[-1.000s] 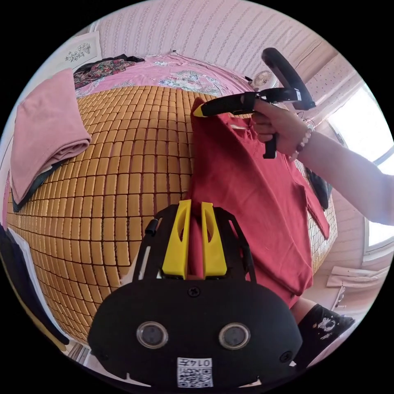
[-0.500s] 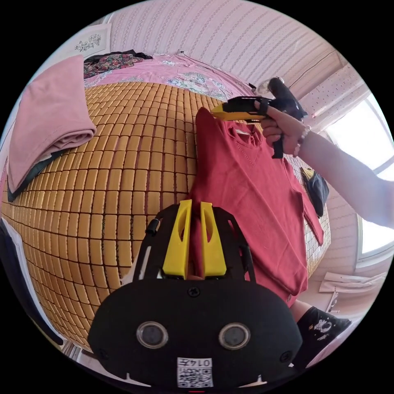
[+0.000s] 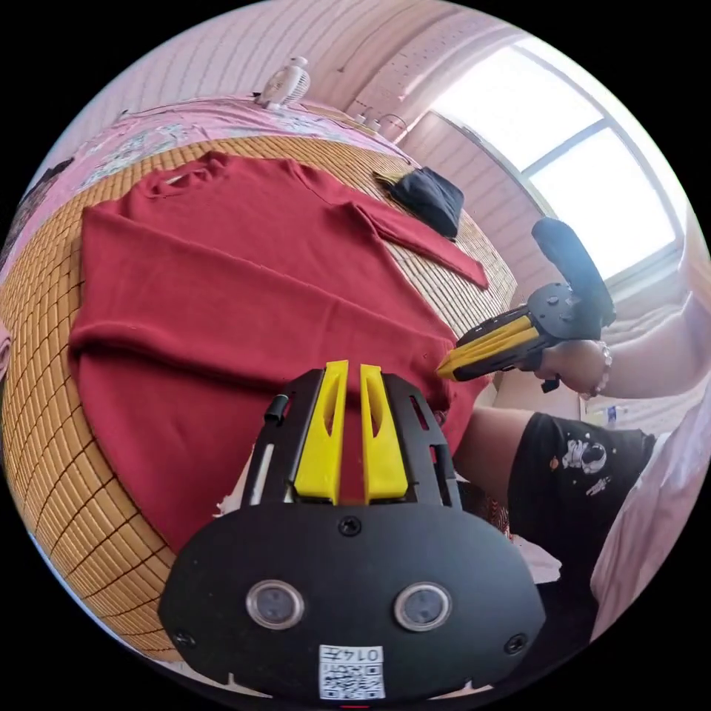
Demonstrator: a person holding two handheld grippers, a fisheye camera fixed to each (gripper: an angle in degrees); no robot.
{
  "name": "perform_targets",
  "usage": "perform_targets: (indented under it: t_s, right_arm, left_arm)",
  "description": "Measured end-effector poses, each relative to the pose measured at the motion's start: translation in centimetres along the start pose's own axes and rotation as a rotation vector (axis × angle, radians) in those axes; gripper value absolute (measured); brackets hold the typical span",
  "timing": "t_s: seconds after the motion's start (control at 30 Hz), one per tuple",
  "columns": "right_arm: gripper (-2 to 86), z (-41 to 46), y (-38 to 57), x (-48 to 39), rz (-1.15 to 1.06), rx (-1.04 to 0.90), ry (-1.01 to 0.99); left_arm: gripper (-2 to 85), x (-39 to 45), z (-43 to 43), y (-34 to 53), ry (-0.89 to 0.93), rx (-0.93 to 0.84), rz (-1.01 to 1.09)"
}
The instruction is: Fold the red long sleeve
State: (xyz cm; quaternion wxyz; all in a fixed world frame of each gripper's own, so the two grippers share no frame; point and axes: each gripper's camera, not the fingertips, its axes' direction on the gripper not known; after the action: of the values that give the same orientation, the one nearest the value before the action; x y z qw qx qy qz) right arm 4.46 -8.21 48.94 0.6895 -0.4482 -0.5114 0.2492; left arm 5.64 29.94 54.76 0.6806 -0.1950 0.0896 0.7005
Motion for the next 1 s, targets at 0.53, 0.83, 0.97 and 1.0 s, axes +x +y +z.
perform_targets:
  t_s: [0.53, 0.83, 0.97, 1.0]
  right_arm:
    - [-1.0, 2.8, 2.4, -2.2, -0.071, -0.033, 0.050]
    - [-1.0, 2.4, 6.3, -2.7, -0.194, 0.034, 0.173]
    - [-0.9, 1.7, 9.7, -0.5, -0.145, 0.150, 0.102]
    - [-0.9, 1.5, 11.0, 0.1, -0.122, 0.200, 0.088]
  left_arm:
    - [-0.5, 7.7, 7.6, 2.8, -0.148, -0.097, 0.204]
    - [-1.0, 10.2, 9.2, 5.6, -0.216, 0.043, 0.309]
    - [-0.9, 12.6, 10.0, 6.6, -0.323, 0.078, 0.350]
    - [-0.9, 12.8, 10.0, 6.7, -0.332, 0.085, 0.352]
